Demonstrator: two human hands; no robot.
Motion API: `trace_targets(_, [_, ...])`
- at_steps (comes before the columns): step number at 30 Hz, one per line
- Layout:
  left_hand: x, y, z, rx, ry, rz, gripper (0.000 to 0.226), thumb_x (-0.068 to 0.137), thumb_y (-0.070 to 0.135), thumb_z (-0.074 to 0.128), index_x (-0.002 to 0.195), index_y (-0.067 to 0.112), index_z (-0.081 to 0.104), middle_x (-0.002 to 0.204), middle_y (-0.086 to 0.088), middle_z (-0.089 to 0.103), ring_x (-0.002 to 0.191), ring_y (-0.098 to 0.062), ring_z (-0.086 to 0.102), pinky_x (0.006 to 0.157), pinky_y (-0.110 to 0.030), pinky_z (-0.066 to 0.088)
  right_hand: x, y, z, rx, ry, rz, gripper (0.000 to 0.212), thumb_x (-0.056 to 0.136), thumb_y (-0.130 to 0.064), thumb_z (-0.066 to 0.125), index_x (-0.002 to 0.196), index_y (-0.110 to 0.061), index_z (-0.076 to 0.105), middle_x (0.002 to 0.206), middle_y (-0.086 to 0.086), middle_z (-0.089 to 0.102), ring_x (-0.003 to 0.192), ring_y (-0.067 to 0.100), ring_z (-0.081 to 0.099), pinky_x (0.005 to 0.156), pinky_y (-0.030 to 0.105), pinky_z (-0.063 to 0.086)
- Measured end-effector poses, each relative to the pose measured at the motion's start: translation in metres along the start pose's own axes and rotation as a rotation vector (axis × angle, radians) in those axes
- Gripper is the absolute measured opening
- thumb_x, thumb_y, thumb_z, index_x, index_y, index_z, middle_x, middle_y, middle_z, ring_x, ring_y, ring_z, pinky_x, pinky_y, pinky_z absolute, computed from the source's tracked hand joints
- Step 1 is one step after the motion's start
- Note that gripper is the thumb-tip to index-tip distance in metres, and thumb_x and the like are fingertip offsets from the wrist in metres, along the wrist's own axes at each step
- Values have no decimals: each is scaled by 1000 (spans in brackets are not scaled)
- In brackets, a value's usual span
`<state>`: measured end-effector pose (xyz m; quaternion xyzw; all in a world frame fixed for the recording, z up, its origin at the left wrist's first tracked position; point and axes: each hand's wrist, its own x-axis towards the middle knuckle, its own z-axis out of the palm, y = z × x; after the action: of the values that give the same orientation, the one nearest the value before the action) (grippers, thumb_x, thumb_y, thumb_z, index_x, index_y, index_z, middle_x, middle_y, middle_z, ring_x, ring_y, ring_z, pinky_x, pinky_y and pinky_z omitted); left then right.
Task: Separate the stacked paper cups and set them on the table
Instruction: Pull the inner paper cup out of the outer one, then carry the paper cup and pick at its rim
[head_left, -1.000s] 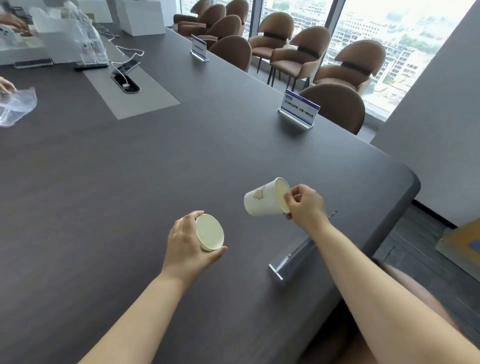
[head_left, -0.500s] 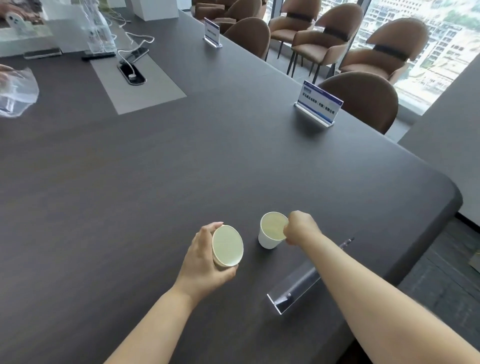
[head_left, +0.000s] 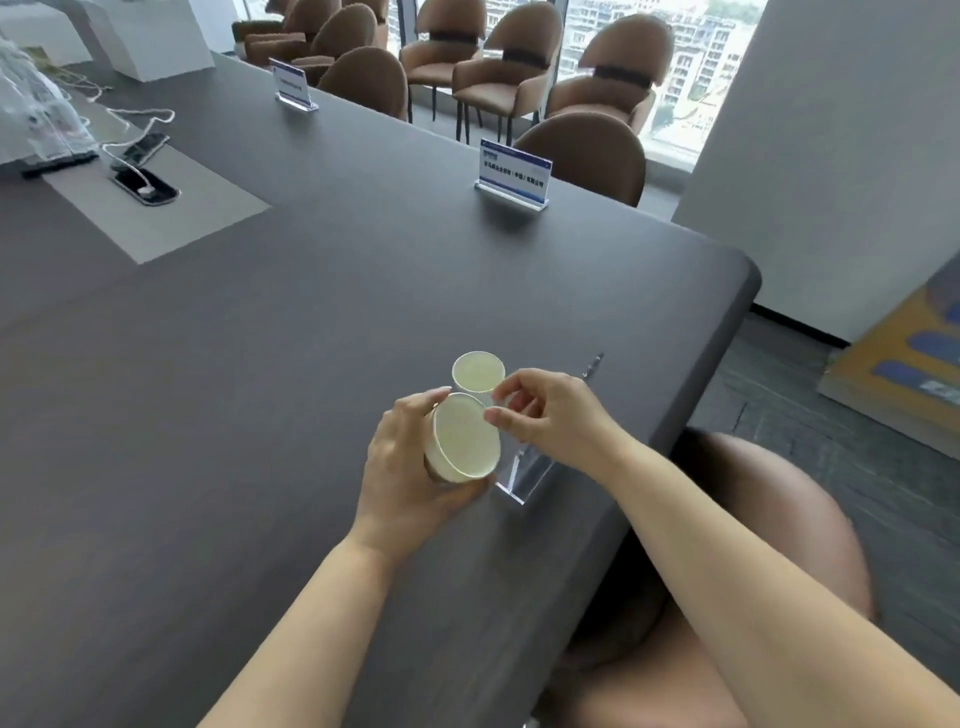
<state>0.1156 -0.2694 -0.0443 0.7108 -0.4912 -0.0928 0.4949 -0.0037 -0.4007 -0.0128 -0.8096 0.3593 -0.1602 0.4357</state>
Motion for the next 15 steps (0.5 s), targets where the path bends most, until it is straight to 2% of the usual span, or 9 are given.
trace_targets(2, [-6, 22, 8, 20, -20, 76, 79, 47, 36, 84, 114, 29, 44, 110, 26, 44, 103, -4, 45, 86, -23, 39, -29, 4, -8, 25, 81, -17, 11, 75, -24, 72, 80, -16, 68, 64, -5, 59, 50, 0, 50, 57, 10, 43])
trace_targets(4, [-10, 47, 21, 13, -63, 141, 79, 47, 40, 82, 115, 28, 43, 110, 25, 44, 102, -7, 47, 84, -26, 40, -52, 10, -25, 57, 163, -24, 5, 76, -19, 70, 75, -16, 67, 61, -3, 60, 50, 3, 52, 56, 16, 46])
trace_targets(6, [-13, 75, 41, -6, -112, 188, 81, 46, 43, 82, 115, 31, 41, 110, 25, 44, 101, -4, 48, 80, -24, 40, -75, 18, -52, 45, 230, -21, 6, 78, -19, 67, 72, -19, 65, 58, -4, 60, 50, 5, 53, 55, 18, 46])
trace_targets(8, [-16, 97, 64, -29, -156, 227, 83, 45, 45, 81, 116, 32, 40, 113, 19, 45, 99, -2, 48, 79, -20, 40, -95, 29, -79, 50, 258, 1, 9, 78, -21, 67, 70, -21, 63, 56, -7, 60, 50, 6, 55, 57, 26, 52])
trace_targets(11, [-18, 129, 109, -64, -250, 277, 89, 44, 36, 87, 120, 29, 41, 114, 16, 44, 103, -1, 45, 84, -19, 38, -123, 56, -122, 49, 319, 54, 11, 76, -23, 68, 67, -24, 61, 53, -8, 61, 49, 6, 59, 61, 36, 57])
trace_targets(15, [-16, 171, 183, -58, -373, 333, 92, 49, 25, 85, 128, 19, 38, 118, 5, 47, 105, -3, 44, 85, -20, 36, -152, 109, -184, 39, 438, 121, 21, 75, -21, 68, 59, -30, 57, 46, -13, 58, 46, 4, 57, 57, 35, 55])
